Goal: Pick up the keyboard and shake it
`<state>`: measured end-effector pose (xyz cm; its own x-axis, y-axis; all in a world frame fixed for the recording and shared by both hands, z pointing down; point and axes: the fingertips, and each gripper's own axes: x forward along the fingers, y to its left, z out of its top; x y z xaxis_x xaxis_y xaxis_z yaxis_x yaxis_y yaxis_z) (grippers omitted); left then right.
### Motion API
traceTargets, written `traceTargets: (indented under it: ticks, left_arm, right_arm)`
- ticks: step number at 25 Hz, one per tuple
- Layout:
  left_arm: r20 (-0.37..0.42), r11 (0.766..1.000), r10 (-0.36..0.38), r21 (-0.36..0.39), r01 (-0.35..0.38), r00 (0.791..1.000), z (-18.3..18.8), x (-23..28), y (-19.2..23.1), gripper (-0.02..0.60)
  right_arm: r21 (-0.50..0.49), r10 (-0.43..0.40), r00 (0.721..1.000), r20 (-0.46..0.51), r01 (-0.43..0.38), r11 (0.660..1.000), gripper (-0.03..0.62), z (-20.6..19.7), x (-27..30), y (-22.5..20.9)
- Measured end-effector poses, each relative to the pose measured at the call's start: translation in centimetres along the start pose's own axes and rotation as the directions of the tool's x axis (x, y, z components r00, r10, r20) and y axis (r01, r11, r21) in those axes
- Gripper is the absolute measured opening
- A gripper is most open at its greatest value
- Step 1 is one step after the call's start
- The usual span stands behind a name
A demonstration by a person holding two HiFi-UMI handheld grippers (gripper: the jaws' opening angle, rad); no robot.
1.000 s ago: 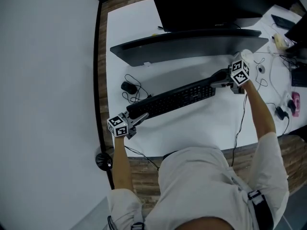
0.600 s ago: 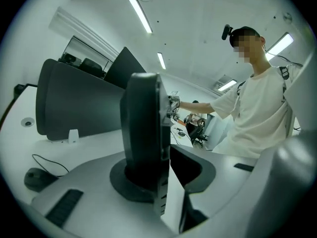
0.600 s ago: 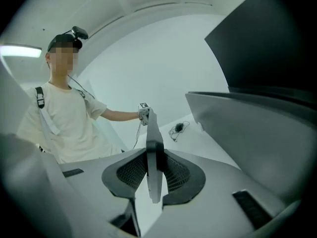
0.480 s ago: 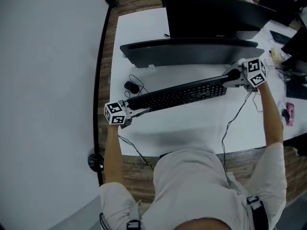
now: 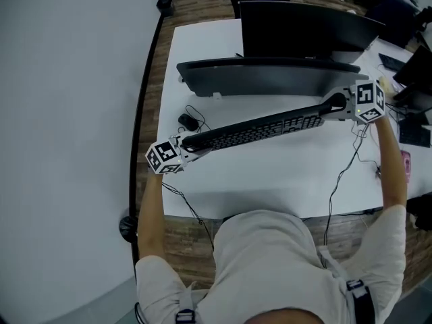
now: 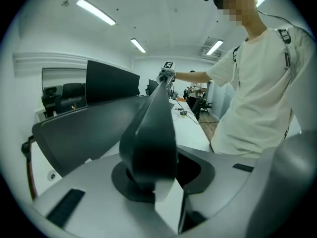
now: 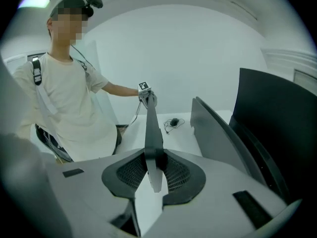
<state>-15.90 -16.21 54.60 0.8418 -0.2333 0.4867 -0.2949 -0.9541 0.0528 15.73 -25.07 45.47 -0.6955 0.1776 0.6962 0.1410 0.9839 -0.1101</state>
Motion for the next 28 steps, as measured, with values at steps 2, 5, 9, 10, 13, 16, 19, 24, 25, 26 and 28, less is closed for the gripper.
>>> traceTargets:
  ticks: [2,5,9,10,13,16,19,24,25,26,28]
  left_arm:
    - [0.001,0.996,0.058,0.066,-0.058,0.998,0.6,-0.3,0.2,0.097]
    - [0.005,0.963,0.170,0.211,-0.167,0.985,1.9,-0.6,0.8,0.097]
    - [0.020,0.895,0.295,0.346,-0.283,0.955,3.0,-1.4,1.8,0.095]
    - [0.019,0.883,0.320,0.356,-0.306,0.947,2.7,-1.6,2.2,0.095]
    - [0.025,0.837,0.403,0.395,-0.379,0.915,2.0,-2.3,3.2,0.097]
    - [0.075,0.756,0.485,0.465,-0.461,0.871,2.9,-2.6,3.4,0.096]
    - [0.115,0.666,0.561,0.526,-0.529,0.820,3.6,-2.7,3.0,0.095]
    - [0.189,0.538,0.677,0.532,-0.653,0.712,4.4,-3.3,2.4,0.095]
    - [0.210,0.514,0.703,0.510,-0.690,0.679,4.6,-3.5,2.0,0.095]
    - [0.228,0.494,0.729,0.478,-0.726,0.646,4.7,-3.7,1.4,0.097]
    - [0.250,0.476,0.761,0.414,-0.776,0.599,4.3,-3.6,0.3,0.097]
  right_arm:
    - [-0.058,-0.050,0.996,-0.068,0.046,0.997,0.117,0.2,-0.4,-0.1]
    - [-0.181,-0.157,0.969,-0.191,0.123,0.976,0.120,0.0,-0.9,-1.0]
    - [-0.324,-0.308,0.915,-0.258,0.219,0.920,0.121,0.9,-0.7,-2.2]
    - [-0.362,-0.347,0.900,-0.263,0.241,0.901,0.121,1.1,-0.7,-2.5]
    - [-0.499,-0.466,0.834,-0.296,0.282,0.820,0.117,1.8,-0.7,-3.6]
    - [-0.604,-0.579,0.752,-0.314,0.312,0.733,0.117,2.5,-1.3,-4.9]
    - [-0.682,-0.676,0.678,-0.289,0.349,0.643,0.117,3.5,-2.1,-6.3]
    - [-0.777,-0.773,0.585,-0.244,0.359,0.517,0.118,6.0,-3.4,-7.6]
    - [-0.797,-0.791,0.563,-0.238,0.352,0.491,0.118,6.7,-3.6,-7.6]
    - [-0.816,-0.805,0.545,-0.232,0.342,0.466,0.118,7.3,-3.6,-7.4]
    - [-0.845,-0.821,0.528,-0.218,0.319,0.429,0.120,8.4,-3.2,-7.0]
